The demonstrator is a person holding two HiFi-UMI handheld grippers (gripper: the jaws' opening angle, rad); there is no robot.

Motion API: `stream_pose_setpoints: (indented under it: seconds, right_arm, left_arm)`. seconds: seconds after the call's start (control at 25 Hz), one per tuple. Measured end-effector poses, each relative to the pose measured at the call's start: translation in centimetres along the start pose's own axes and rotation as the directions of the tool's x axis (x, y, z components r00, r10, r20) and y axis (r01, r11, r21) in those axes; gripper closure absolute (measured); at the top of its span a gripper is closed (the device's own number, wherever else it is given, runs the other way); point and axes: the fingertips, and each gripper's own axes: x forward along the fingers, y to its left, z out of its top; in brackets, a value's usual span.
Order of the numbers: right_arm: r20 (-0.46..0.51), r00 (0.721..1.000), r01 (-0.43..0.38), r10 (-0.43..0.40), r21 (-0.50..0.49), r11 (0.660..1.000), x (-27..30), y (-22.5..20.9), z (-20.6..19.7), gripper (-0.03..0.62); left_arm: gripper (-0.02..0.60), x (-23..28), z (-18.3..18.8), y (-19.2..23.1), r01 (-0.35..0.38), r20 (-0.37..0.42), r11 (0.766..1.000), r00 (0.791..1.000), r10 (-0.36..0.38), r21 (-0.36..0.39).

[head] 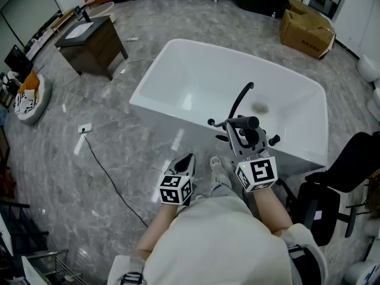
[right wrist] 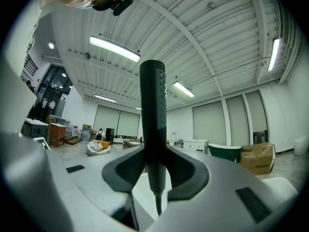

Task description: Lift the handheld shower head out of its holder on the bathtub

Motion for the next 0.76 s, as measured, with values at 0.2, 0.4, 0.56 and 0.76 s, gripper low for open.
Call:
stream_pose_setpoints:
  seconds: [0.2, 0.4, 0.56, 0.76]
  right_arm:
    - [-0.004, 1.000, -0.002, 0.002, 0.005, 1.000, -0.09, -0.16, -0.08, 0.448]
    - [-0.005, 1.000, -0.003, 0.003, 0.006, 1.000, -0.12, -0.14, 0.03, 0.448]
    - [-0.005, 1.000, -0.005, 0.005, 0.004, 1.000, -0.20, -0.31, -0.01, 0.450]
    - [-0.004, 1.000, -0.004, 0.004, 0.005, 1.000, 0.17, -0.39, 0.15, 0.450]
  left_arm:
    - [0.561, 0.10, -0.10, -0.12, 0.001, -0.006, 1.000, 1.000, -0.001, -0.004]
    - [0.561, 0.14, 0.00, -0.21, 0.001, -0.005, 1.000, 1.000, -0.001, -0.008]
    - [0.561, 0.39, -0.08, -0.49, 0.005, -0.008, 1.000, 1.000, -0.005, -0.008]
    - [0.561, 0.56, 0.10, -0.31, 0.007, -0.013, 1.000, 1.000, -0.007, -0.009]
